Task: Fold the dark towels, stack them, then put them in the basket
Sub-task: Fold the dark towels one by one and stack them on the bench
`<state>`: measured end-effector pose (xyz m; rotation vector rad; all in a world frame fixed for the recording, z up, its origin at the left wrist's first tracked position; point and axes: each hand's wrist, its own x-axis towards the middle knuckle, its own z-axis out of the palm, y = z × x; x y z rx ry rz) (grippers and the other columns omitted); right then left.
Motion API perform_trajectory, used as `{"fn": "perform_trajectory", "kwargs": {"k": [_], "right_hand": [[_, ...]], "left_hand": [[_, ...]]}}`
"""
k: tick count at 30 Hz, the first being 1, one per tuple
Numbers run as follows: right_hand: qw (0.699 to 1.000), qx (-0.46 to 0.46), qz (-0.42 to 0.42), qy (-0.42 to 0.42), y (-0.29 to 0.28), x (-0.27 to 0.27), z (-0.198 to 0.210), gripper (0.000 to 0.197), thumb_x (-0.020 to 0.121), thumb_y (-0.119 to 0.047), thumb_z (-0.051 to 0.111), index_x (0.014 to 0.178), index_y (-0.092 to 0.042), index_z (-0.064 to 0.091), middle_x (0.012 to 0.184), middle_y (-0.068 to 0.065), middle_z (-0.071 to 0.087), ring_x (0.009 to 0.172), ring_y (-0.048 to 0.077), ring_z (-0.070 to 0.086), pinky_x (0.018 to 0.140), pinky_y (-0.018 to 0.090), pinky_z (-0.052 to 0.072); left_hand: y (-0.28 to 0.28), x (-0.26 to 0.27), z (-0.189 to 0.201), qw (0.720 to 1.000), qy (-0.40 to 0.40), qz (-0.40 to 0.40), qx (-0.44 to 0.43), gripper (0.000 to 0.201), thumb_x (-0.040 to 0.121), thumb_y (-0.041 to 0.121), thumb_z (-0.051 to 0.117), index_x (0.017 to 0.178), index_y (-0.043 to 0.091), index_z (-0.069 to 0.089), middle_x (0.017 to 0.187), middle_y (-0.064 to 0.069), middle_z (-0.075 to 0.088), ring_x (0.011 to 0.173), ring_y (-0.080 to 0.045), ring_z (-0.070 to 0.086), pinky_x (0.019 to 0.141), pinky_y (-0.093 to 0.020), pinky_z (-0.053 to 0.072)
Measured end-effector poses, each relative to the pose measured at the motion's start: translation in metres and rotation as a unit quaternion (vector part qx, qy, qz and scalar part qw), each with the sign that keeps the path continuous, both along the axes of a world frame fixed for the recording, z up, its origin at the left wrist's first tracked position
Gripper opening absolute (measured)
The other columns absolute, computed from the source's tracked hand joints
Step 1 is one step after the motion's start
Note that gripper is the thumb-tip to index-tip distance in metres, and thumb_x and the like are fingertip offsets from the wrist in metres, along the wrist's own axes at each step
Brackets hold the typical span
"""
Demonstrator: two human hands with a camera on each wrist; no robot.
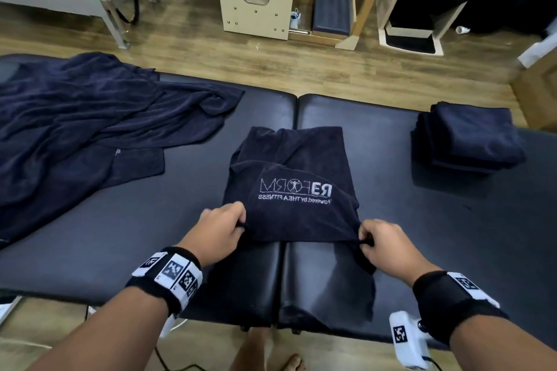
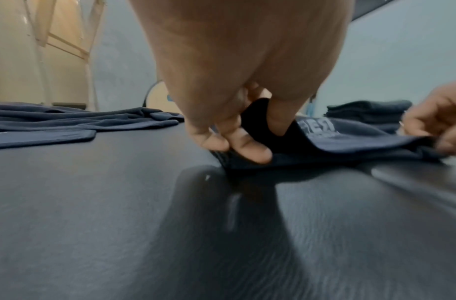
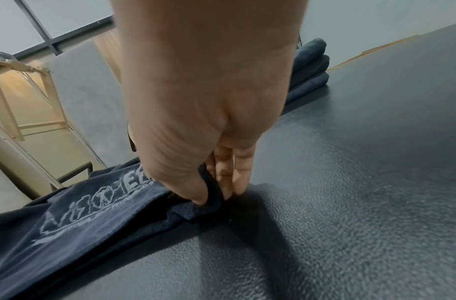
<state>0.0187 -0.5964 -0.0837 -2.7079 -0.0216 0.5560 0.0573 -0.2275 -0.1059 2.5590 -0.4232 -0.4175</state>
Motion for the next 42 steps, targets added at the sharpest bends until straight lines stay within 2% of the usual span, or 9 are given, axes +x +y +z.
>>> {"fn": "perform_trajectory", "kwargs": {"k": [9,15,18,24,30,34,36,38,42], "right_hand": [[1.0,0.003,-0.017,0.012,-0.004,0.001,-0.005,0.024,0.079,-0.005,0.064,0.077,-0.026,0.054,0.083,-0.008,0.062,0.079,0.016,0.057,0.066,0.02,0.037],[1.0,0.004,-0.021,0.016,-0.006,0.001,-0.007,0.02,0.08,-0.005,0.065,0.079,-0.023,0.057,0.082,-0.008,0.063,0.079,0.015,0.058,0.065,0.019,0.039],[1.0,0.011,-0.017,0.01,-0.007,0.0,-0.007,0.023,0.079,-0.001,0.063,0.082,-0.022,0.058,0.08,-0.009,0.063,0.077,0.013,0.058,0.061,0.013,0.039],[1.0,-0.02,0.008,-0.011,-0.007,-0.004,-0.011,0.019,0.08,-0.004,0.073,0.091,-0.02,0.073,0.086,-0.007,0.059,0.079,0.014,0.054,0.074,0.019,0.037],[0.999,-0.031,0.009,-0.013,-0.011,-0.012,-0.006,0.015,0.083,-0.015,0.074,0.08,-0.028,0.067,0.086,-0.009,0.064,0.083,0.019,0.063,0.078,0.03,0.05],[0.999,-0.029,0.008,0.037,-0.022,0.005,0.032,0.029,0.083,-0.018,0.074,0.066,-0.035,0.058,0.069,-0.014,0.067,0.072,0.006,0.064,0.066,0.016,0.046],[0.999,-0.013,0.012,0.048,-0.023,0.038,0.077,0.023,0.081,-0.015,0.077,0.065,-0.027,0.066,0.059,-0.012,0.07,0.064,0.0,0.067,0.06,0.009,0.043],[0.999,-0.011,-0.016,-0.05,-0.023,0.084,0.129,0.018,0.079,-0.011,0.078,0.068,-0.022,0.07,0.063,-0.004,0.074,0.069,0.008,0.072,0.062,0.016,0.046],[0.932,0.047,-0.159,-0.323,-0.013,0.168,0.237,0.028,0.083,0.0,0.066,0.068,-0.023,0.061,0.082,0.014,0.074,0.084,0.03,0.072,0.077,0.036,0.055]], "left_hand": [[0.005,-0.006,-0.007,1.0,-0.017,-0.022,-0.012,0.035,0.09,0.015,0.06,0.09,0.036,0.032,0.106,0.013,0.041,0.081,-0.029,0.054,0.082,-0.041,0.045],[0.016,-0.022,-0.003,0.996,0.023,0.024,-0.079,0.023,0.083,0.008,0.071,0.084,0.024,0.053,0.086,0.014,0.058,0.081,-0.004,0.055,0.072,-0.017,0.042],[0.023,-0.031,-0.007,0.996,-0.002,0.047,-0.07,0.021,0.079,0.002,0.066,0.087,0.02,0.061,0.086,0.014,0.06,0.078,-0.003,0.056,0.074,-0.022,0.047],[0.026,-0.049,-0.012,0.997,-0.035,-0.072,-0.009,0.039,0.075,0.046,0.078,0.098,0.017,0.066,0.106,0.01,0.058,0.085,-0.009,0.059,0.08,-0.023,0.051],[0.024,-0.036,-0.004,0.976,-0.084,-0.145,0.136,0.024,0.068,0.007,0.081,0.07,0.021,0.061,0.079,0.006,0.057,0.057,-0.02,0.058,0.051,-0.03,0.05],[0.03,0.019,0.057,0.987,-0.047,-0.063,0.138,0.006,0.085,0.027,0.07,0.089,0.024,0.074,0.087,0.003,0.076,0.083,-0.024,0.071,0.073,-0.034,0.055],[0.029,0.063,0.109,0.995,-0.053,-0.021,0.077,0.008,0.087,0.025,0.073,0.093,0.024,0.078,0.082,0.006,0.076,0.074,-0.006,0.07,0.077,-0.03,0.056],[0.019,0.11,0.165,0.997,-0.071,0.02,0.013,0.003,0.085,0.016,0.076,0.085,0.018,0.078,0.067,0.005,0.073,0.052,0.005,0.063,0.068,-0.028,0.058],[-0.002,0.192,0.279,0.966,-0.148,0.156,-0.146,0.012,0.087,0.002,0.073,0.076,0.008,0.073,0.063,-0.015,0.07,0.049,-0.016,0.069,0.06,-0.034,0.061]]}}
